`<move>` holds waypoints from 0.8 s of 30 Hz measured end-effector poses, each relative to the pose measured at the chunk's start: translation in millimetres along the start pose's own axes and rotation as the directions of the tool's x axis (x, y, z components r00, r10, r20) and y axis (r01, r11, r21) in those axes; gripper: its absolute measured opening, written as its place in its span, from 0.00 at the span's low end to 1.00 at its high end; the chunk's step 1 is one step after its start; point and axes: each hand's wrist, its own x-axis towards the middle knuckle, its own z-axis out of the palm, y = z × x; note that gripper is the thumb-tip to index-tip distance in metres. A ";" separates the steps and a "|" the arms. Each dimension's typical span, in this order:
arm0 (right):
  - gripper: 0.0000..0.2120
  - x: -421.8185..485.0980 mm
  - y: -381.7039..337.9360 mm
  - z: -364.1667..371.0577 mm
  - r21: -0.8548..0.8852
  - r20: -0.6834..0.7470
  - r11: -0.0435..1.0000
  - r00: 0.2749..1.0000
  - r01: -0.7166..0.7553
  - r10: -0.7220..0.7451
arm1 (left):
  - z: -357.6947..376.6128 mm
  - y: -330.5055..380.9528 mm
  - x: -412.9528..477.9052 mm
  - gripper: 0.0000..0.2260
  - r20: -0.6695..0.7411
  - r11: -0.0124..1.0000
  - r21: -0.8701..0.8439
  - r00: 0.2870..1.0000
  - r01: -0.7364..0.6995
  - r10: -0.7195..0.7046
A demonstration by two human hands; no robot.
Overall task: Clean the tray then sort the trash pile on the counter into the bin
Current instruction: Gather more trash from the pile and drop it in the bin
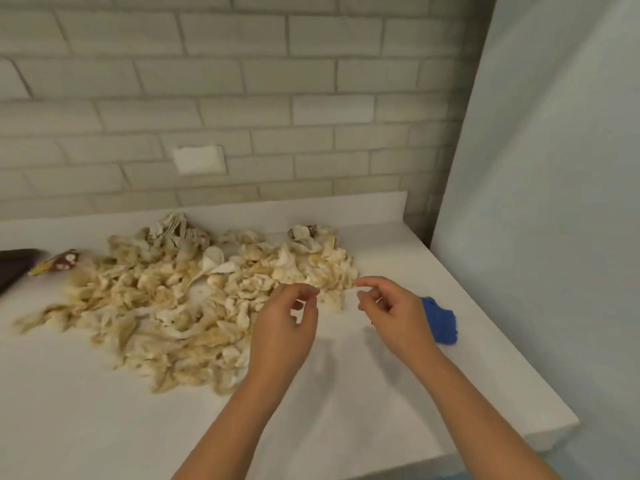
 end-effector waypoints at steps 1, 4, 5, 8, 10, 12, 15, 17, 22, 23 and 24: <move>0.10 20.4 -2.1 11.4 -0.018 0.010 1.000 1.000 0.011 -0.011 | -12.1 -12.3 17.9 0.06 -0.002 0.999 0.015 1.000 0.030 -0.030; 0.08 79.3 -4.0 43.2 -0.106 0.024 0.994 0.999 0.033 -0.031 | -48.4 -51.2 64.6 0.06 0.003 0.988 0.086 0.992 0.127 -0.128; 0.07 97.8 -2.7 53.3 -0.137 0.027 0.990 0.999 0.028 -0.024 | -59.4 -64.0 77.4 0.06 -0.006 0.983 0.105 0.988 0.151 -0.152; 0.08 149.8 4.0 82.6 -0.235 0.031 0.972 1.000 0.010 -0.003 | -87.1 -104.4 110.7 0.05 -0.055 0.958 0.170 0.973 0.232 -0.226; 0.09 183.2 6.5 102.6 -0.306 0.024 0.952 1.000 0.003 0.004 | -102.2 -131.5 133.2 0.04 -0.094 0.934 0.232 0.962 0.272 -0.257; 0.11 217.2 10.9 122.2 -0.417 0.028 0.909 1.000 0.008 0.004 | -113.2 -155.5 155.5 0.07 -0.104 0.909 0.283 0.952 0.306 -0.288; 0.12 265.1 25.0 149.0 -0.605 0.078 0.796 0.997 0.028 0.024 | -119.6 -185.6 184.3 0.20 0.010 0.858 0.451 0.960 0.244 -0.279; 0.12 291.9 37.2 164.4 -0.636 0.094 0.771 0.994 0.013 0.060 | -117.2 -200.4 199.0 0.27 0.124 0.790 0.596 0.956 0.141 -0.264; 0.19 331.5 62.6 194.6 -0.760 0.275 0.645 0.937 0.074 0.217 | -97.3 -214.2 220.9 0.33 0.260 0.520 0.852 0.914 -0.065 -0.313; 0.21 334.0 67.6 199.7 -0.776 0.300 0.626 0.920 0.081 0.252 | -93.4 -216.4 223.2 0.33 0.277 0.496 0.864 0.908 -0.092 -0.314; 0.21 334.9 72.2 204.5 -0.788 0.304 0.610 0.914 0.083 0.269 | -90.4 -218.8 225.0 0.32 0.281 0.475 0.873 0.908 -0.108 -0.311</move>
